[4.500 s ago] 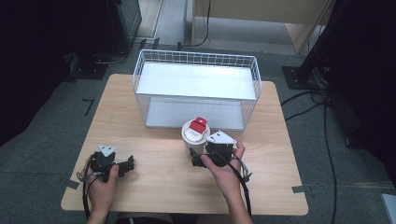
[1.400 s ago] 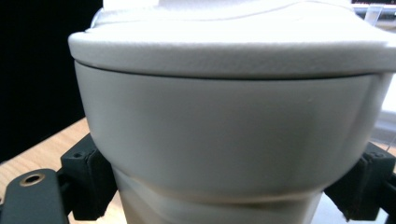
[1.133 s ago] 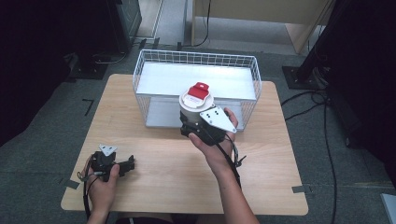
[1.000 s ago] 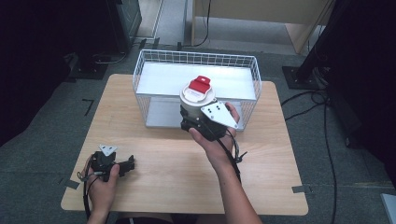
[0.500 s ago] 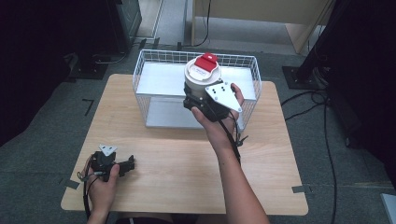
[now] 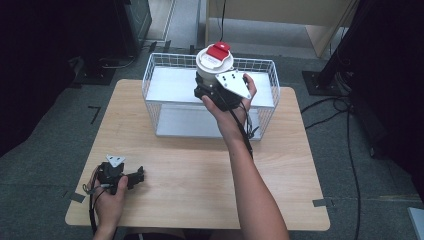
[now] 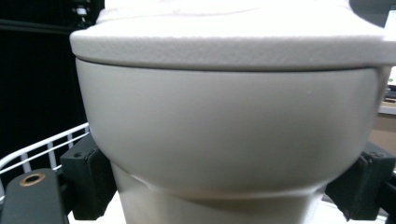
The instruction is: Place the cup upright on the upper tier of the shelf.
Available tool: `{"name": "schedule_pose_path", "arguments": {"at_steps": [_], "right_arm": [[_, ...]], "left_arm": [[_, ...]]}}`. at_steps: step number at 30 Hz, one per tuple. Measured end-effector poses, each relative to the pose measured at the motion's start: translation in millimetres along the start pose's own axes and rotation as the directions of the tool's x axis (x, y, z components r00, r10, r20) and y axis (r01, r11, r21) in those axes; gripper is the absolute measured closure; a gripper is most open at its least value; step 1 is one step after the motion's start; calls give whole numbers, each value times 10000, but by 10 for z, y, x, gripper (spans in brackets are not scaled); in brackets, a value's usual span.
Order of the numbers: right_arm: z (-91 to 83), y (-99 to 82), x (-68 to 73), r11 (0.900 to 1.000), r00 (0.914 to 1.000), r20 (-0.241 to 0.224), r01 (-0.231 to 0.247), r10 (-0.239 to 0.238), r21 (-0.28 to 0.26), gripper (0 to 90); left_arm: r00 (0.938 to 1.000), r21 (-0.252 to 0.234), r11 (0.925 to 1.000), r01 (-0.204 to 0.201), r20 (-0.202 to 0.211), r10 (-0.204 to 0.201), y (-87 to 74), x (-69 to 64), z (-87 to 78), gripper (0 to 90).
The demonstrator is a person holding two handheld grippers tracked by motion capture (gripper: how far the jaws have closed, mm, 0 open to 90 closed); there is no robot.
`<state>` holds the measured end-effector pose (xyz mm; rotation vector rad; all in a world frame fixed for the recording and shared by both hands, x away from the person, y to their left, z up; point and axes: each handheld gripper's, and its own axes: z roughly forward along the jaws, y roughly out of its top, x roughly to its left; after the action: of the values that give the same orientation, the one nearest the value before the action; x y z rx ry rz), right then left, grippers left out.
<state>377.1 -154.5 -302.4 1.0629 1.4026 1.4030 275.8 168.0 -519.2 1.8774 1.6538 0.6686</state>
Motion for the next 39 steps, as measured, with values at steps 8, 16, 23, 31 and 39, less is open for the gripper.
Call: {"name": "schedule_pose_path", "arguments": {"at_steps": [8,16,23,31,39], "right_arm": [[285,-22,-48,9997,9999,148,50,-54,258,116],[483,-32,-74,9992,9994,335,-114,100,395,116],[556,-88,-111,9980,9987,512,-3,-30,638,116],[550,-106,-156,9978,9989,453,-104,75,652,115],[517,-82,-233,9948,9993,151,-353,340,951,103]], "left_arm": [[10000,-12,10000,14,2,-14,0,-1,1,0],[10000,-16,10000,15,-7,-15,0,-1,1,0],[10000,-21,10000,18,-3,-18,0,-1,1,0],[10000,-15,10000,15,-7,-15,0,-1,1,0],[10000,-19,10000,15,-2,-15,0,-1,1,0]]}}
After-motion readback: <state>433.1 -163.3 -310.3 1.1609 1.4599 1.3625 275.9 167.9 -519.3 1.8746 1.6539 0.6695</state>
